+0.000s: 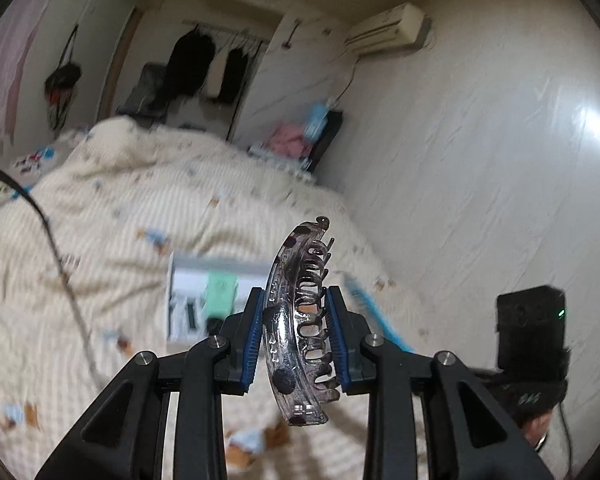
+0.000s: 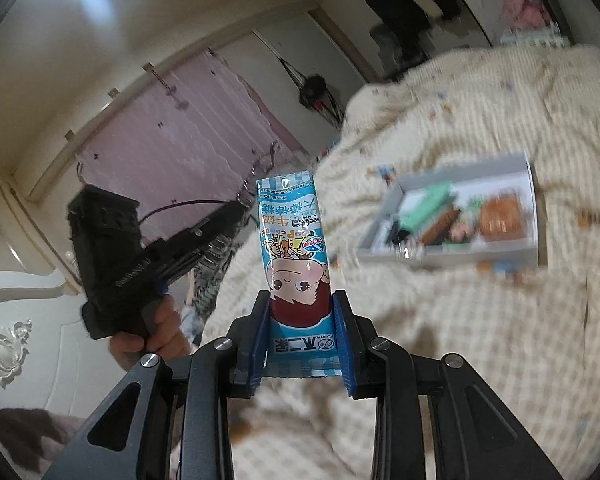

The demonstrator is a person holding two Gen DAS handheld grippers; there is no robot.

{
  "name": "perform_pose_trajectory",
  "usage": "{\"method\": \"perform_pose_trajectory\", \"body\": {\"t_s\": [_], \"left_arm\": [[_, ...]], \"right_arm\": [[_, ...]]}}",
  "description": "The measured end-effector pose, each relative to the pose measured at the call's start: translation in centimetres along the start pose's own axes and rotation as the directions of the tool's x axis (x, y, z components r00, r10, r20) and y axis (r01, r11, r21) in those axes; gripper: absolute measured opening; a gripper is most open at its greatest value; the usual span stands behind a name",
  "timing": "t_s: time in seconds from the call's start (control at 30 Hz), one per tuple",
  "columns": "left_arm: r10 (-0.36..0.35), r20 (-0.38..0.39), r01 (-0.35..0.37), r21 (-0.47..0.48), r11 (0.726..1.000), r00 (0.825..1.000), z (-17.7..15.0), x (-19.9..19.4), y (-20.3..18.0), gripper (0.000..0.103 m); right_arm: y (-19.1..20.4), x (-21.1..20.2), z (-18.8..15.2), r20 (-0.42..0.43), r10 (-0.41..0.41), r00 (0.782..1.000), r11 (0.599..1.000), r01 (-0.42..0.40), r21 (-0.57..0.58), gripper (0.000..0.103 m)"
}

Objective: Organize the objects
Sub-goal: 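Carry the hair clip and blue snack stick toward the white box with both tools, then lower the hair clip and blue stick into the box and open both tools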

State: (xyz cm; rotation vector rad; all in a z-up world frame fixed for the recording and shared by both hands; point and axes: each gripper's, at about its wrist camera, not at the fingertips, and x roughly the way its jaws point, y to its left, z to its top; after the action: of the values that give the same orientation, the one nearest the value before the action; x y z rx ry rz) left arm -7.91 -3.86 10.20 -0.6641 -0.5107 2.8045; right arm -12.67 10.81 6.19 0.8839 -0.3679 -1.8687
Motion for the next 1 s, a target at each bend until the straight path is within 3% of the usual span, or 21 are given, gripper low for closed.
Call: {"method": "perform_pose_trajectory", "body": {"t_s": [0.1, 0.17, 0.3, 0.4, 0.43, 0.53, 0.67, 0.77, 0.83, 1.0], "left_arm": [[-0.008, 0.065, 0.007, 0.015, 1.0, 0.998, 2.1, -0.1, -1.2, 0.033], [0.014, 0.143, -0.016, 0.009, 1.0, 0.99, 3.6, -0.1, -1.7, 0.033], [0.021, 0.221, -0.02, -0.007, 1.0, 0.975, 5.7, 1.8, -1.9, 0.033], [0.042, 0.279, -0.033, -0.038, 0.999, 0.959, 5.5, 4.0, -1.3, 0.033], [0.051, 0.289, -0.037, -0.055, 0.998, 0.956, 5.0, 4.9, -0.8, 0.033], [0.073, 0.262, -0.037, -0.142, 0.989, 0.962, 3.9, 7.3, 1.4, 0.033], [0.096, 0.188, -0.052, -0.225, 0.973, 0.977, 2.2, 10.2, 4.6, 0.033], [0.142, 0.129, -0.106, -0.257, 0.961, 0.981, 0.6, 12.3, 6.6, 0.033], [0.177, 0.082, -0.15, -0.265, 0.952, 0.981, -0.6, 13.6, 7.8, 0.033], [0.234, 0.008, -0.226, -0.23, 0.947, 0.972, -2.3, 15.5, 8.7, 0.033]], "right_arm": [[0.7, 0.0, 2.0, 0.054, -0.003, 0.999, 1.0, 0.004, -0.017, 0.031], [0.9, 0.0, 3.3, 0.088, 0.012, 0.996, 1.0, -0.01, -0.013, 0.031], [0.8, -0.1, 5.9, 0.202, -0.003, 0.979, 1.0, 0.009, -0.027, 0.031], [0.7, 0.1, 6.6, 0.382, -0.111, 0.918, 0.984, 0.155, -0.085, 0.031], [0.5, 0.4, 6.4, 0.439, -0.137, 0.888, 0.973, 0.204, -0.109, 0.031], [-0.5, 1.8, 5.9, 0.518, -0.236, 0.822, 0.936, 0.335, -0.105, 0.031], [-2.4, 4.2, 4.9, 0.523, -0.351, 0.777, 0.886, 0.456, -0.083, 0.031], [-4.1, 6.5, 3.8, 0.458, -0.428, 0.779, 0.855, 0.513, -0.075, 0.031], [-5.4, 8.0, 3.3, 0.41, -0.501, 0.762, 0.822, 0.567, -0.049, 0.031], [-7.1, 9.1, 3.5, 0.331, -0.561, 0.759, 0.799, 0.601, -0.024, 0.031]]}}
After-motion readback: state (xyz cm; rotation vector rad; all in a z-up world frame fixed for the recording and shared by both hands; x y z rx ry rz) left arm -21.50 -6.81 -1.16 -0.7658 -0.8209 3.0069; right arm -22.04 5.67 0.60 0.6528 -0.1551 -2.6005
